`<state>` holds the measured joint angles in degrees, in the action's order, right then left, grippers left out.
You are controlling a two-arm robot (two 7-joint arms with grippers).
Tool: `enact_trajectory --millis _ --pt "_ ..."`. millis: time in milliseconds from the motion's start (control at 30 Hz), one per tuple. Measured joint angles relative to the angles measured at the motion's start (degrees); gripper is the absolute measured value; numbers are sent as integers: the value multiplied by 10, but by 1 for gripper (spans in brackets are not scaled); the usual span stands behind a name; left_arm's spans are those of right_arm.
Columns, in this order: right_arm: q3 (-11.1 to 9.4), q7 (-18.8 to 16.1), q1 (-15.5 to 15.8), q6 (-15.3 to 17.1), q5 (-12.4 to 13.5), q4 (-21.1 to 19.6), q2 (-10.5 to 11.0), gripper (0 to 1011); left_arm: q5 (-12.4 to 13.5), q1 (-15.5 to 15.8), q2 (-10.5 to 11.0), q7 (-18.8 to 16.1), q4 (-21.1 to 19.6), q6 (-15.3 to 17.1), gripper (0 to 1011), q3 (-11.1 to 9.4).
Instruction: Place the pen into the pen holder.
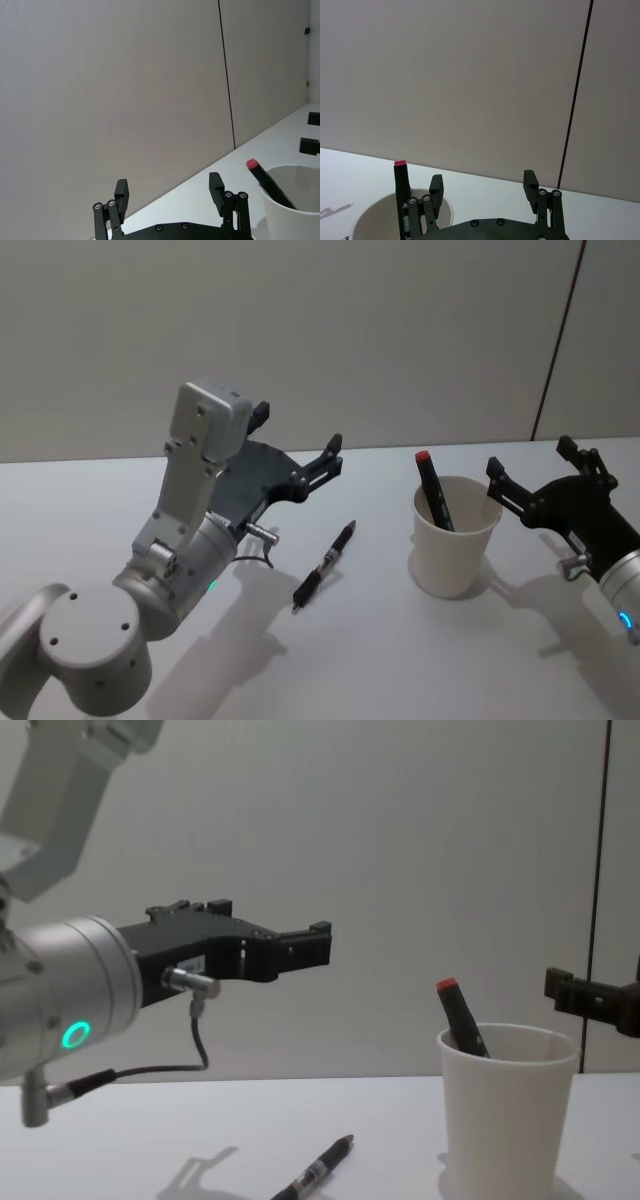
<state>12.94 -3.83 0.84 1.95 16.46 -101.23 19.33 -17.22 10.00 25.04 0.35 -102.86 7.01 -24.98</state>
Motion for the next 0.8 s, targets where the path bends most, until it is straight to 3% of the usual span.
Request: enact_trajectory --millis 367,800 --pt "0 0 0 0 0 0 0 1001 -42 -26 23 18 -39 63 1000 3" --pt "0 0 0 0 0 0 0 1001 -37 -39 26 47 -24 110 1000 -8"
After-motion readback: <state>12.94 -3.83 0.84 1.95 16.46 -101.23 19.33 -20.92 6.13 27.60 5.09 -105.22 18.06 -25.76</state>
